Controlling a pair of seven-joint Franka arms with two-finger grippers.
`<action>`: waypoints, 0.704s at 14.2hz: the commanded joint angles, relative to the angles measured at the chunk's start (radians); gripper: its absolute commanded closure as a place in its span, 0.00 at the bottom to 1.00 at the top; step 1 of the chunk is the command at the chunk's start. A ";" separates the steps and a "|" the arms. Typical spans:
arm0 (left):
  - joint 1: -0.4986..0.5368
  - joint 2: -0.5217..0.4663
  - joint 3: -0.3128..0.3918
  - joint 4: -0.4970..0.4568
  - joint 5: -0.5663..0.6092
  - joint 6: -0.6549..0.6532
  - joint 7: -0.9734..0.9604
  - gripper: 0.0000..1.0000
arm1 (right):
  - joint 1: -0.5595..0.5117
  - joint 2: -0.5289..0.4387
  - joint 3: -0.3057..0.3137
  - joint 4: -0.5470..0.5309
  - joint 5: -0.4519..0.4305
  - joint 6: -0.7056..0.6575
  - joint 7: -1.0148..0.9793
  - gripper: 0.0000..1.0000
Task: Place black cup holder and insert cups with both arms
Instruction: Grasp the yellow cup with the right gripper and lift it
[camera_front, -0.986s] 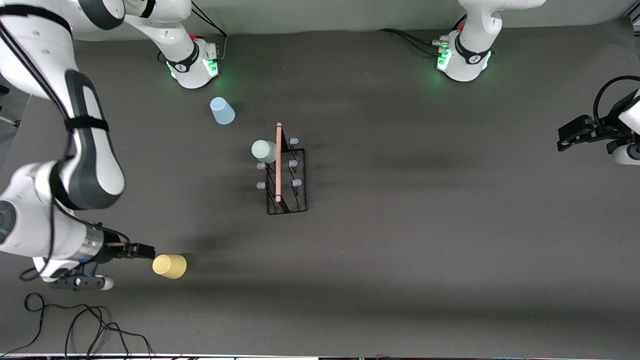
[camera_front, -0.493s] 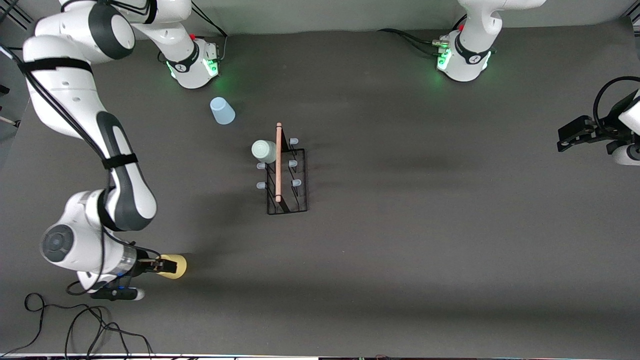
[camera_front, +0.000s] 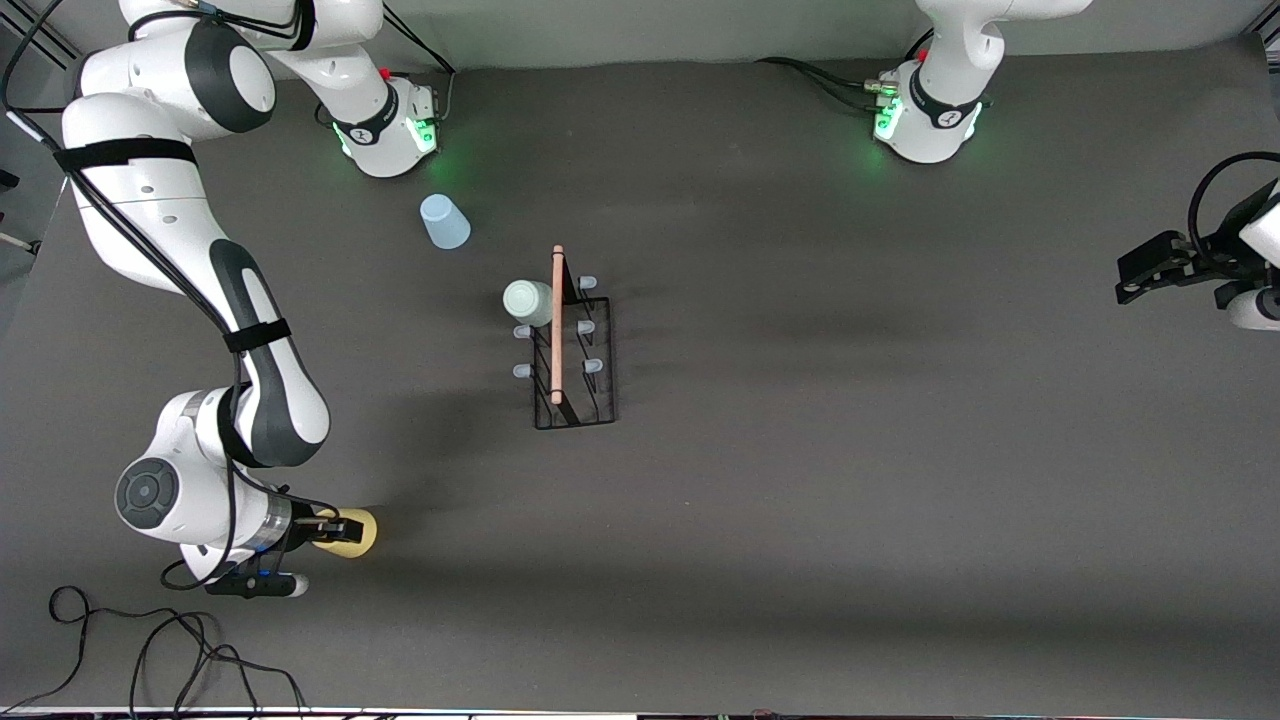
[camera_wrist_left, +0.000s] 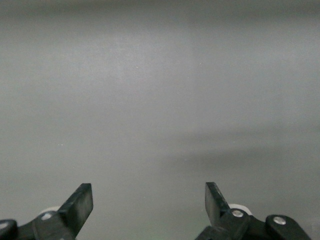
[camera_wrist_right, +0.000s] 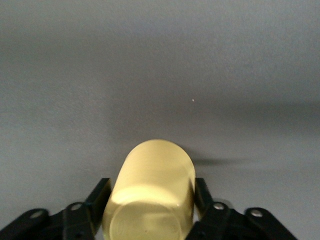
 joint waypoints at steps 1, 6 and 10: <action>-0.004 -0.012 0.004 -0.008 -0.001 0.005 -0.006 0.00 | 0.000 -0.015 -0.015 -0.036 -0.020 0.004 -0.018 0.74; -0.004 -0.018 0.004 -0.005 -0.001 -0.008 -0.006 0.00 | 0.015 -0.138 -0.004 0.076 -0.096 -0.264 0.001 0.95; -0.001 -0.021 0.009 -0.005 -0.001 -0.011 -0.003 0.00 | 0.017 -0.273 0.022 0.176 -0.099 -0.537 0.008 1.00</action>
